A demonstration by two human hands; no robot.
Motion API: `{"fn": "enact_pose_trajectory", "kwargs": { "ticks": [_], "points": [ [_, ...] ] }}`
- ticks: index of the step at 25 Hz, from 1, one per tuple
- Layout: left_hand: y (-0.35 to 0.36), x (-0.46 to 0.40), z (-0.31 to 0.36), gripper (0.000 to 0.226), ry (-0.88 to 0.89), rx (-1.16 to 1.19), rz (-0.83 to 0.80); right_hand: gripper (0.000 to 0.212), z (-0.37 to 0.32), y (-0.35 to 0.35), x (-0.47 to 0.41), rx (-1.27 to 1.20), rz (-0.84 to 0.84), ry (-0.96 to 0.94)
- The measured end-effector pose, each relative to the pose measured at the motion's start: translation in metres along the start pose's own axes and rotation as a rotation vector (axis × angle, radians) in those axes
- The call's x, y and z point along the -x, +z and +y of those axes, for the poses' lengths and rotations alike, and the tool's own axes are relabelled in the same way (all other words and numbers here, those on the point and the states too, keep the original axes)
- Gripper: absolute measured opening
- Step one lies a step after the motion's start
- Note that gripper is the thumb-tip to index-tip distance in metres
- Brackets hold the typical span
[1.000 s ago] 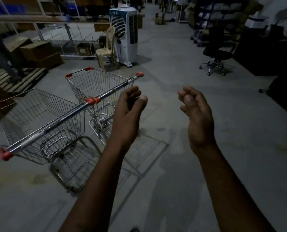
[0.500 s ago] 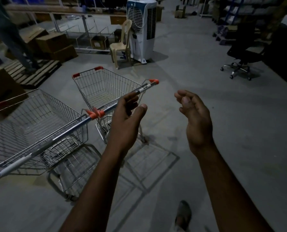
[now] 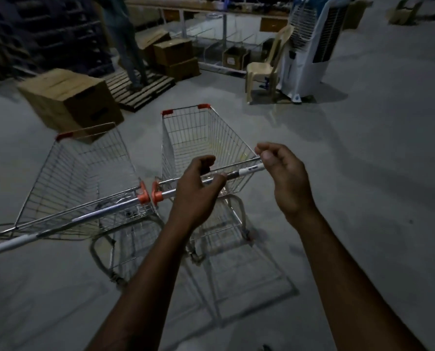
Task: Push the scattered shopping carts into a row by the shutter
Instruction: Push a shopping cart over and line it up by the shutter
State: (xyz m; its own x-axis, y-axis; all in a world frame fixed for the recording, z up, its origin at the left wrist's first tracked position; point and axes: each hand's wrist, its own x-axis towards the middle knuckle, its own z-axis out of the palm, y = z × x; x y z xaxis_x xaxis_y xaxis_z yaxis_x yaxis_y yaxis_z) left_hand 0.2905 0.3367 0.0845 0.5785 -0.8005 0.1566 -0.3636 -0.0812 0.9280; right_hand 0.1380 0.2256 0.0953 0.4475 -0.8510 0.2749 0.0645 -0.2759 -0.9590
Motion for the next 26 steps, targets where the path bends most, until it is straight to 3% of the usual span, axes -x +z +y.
{"fn": "enact_pose_trajectory", "kwargs": {
  "ticks": [4, 7, 10, 13, 17, 26],
  "points": [
    [0.008, -0.039, -0.03, 0.048, -0.085, -0.233, 0.032, 0.022, 0.046, 0.016, -0.057, 0.145, -0.174, 0.027],
    [0.012, -0.074, -0.066, 0.057, -0.132, -0.463, -0.008, 0.027, 0.088, 0.033, -0.09, 0.44, -0.34, 0.087],
    [0.018, -0.108, -0.105, 0.061, -0.127, -0.638, -0.124, 0.04, 0.122, 0.05, -0.116, 0.748, -0.501, 0.088],
    [0.025, -0.124, -0.144, 0.047, -0.167, -0.785, -0.225, 0.046, 0.149, 0.068, -0.136, 0.967, -0.651, 0.043],
    [0.033, -0.133, -0.17, 0.025, -0.124, -1.023, -0.22, 0.033, 0.182, 0.078, -0.145, 1.282, -0.665, -0.018],
    [0.037, -0.127, -0.175, 0.033, -0.188, -1.209, -0.251, 0.026, 0.185, 0.073, -0.131, 1.472, -0.674, -0.021]
  ]
}}
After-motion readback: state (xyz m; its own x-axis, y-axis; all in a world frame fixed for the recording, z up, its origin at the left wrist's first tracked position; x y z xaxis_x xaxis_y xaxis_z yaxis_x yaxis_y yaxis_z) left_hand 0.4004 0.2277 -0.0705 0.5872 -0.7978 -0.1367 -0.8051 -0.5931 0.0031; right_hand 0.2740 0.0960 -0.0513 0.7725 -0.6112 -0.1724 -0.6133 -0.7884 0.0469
